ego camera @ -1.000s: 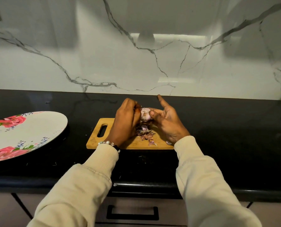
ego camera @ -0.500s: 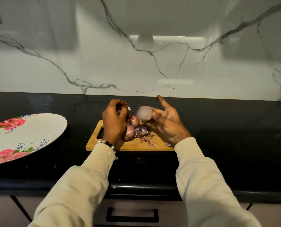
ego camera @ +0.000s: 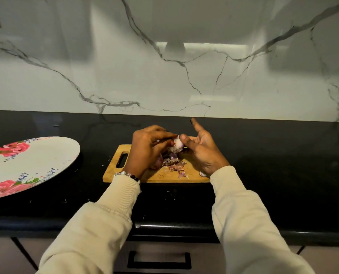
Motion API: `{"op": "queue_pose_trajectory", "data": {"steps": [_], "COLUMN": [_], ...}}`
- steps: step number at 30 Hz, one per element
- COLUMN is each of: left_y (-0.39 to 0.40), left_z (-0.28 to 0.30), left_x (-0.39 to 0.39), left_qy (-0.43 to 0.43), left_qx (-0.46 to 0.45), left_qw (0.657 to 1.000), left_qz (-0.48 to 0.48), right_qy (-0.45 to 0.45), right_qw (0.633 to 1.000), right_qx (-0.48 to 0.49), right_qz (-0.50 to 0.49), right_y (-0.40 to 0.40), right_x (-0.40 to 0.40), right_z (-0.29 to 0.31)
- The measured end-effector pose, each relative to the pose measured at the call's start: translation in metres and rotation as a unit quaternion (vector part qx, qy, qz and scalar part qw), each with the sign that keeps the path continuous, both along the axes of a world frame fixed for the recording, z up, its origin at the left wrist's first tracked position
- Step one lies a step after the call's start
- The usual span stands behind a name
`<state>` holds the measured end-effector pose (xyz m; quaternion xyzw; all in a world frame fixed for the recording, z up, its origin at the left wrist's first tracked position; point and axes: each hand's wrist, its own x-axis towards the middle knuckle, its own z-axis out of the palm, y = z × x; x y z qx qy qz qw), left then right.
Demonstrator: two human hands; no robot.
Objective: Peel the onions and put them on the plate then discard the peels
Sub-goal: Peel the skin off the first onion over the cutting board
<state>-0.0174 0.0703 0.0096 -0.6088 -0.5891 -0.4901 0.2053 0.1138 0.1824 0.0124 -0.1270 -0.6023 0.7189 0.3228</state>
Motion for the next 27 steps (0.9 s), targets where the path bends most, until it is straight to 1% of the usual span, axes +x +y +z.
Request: {"op": "queue_pose_trajectory", "data": {"steps": [3, 7, 9, 11, 13, 15, 19, 22, 24, 26, 27], "left_y": [0.001, 0.005, 0.006, 0.007, 0.008, 0.009, 0.011, 0.01, 0.009, 0.006, 0.004], "left_z": [-0.002, -0.005, -0.007, -0.007, -0.006, -0.007, -0.011, -0.008, -0.006, -0.003, -0.002], "left_x": [-0.002, -0.002, 0.001, 0.006, 0.011, 0.014, 0.01, 0.007, 0.004, 0.001, 0.001], "left_qy": [0.047, 0.062, 0.079, 0.082, 0.061, 0.048, 0.002, -0.071, -0.114, -0.116, -0.094], "left_qx": [0.003, 0.007, -0.016, -0.059, -0.1, -0.11, -0.097, -0.083, -0.059, -0.035, -0.03], "left_qw": [0.999, 0.998, 0.996, 0.993, 0.99, 0.991, 0.994, 0.992, 0.99, 0.992, 0.995], "left_qz": [0.009, 0.018, 0.033, 0.063, 0.08, 0.066, 0.049, 0.065, 0.058, 0.038, 0.032], "right_qy": [-0.011, -0.02, -0.019, -0.018, -0.012, -0.01, -0.005, -0.001, 0.008, 0.014, 0.014], "right_qw": [1.0, 0.999, 0.999, 0.999, 0.999, 0.999, 0.999, 0.998, 0.998, 0.998, 0.999], "right_qx": [0.019, 0.036, 0.033, 0.031, 0.031, 0.037, 0.036, 0.035, 0.026, 0.015, 0.013], "right_qz": [-0.007, 0.002, 0.008, 0.007, 0.007, 0.015, 0.034, 0.051, 0.052, 0.051, 0.049], "right_y": [0.001, 0.0, 0.0, 0.0, 0.0, -0.001, -0.003, -0.005, -0.005, -0.003, -0.003], "right_x": [-0.001, 0.0, 0.0, -0.001, 0.0, 0.0, 0.001, 0.001, 0.002, 0.002, 0.002], "right_z": [-0.002, -0.003, -0.003, -0.003, -0.003, -0.002, -0.002, -0.002, -0.002, -0.003, -0.003]}}
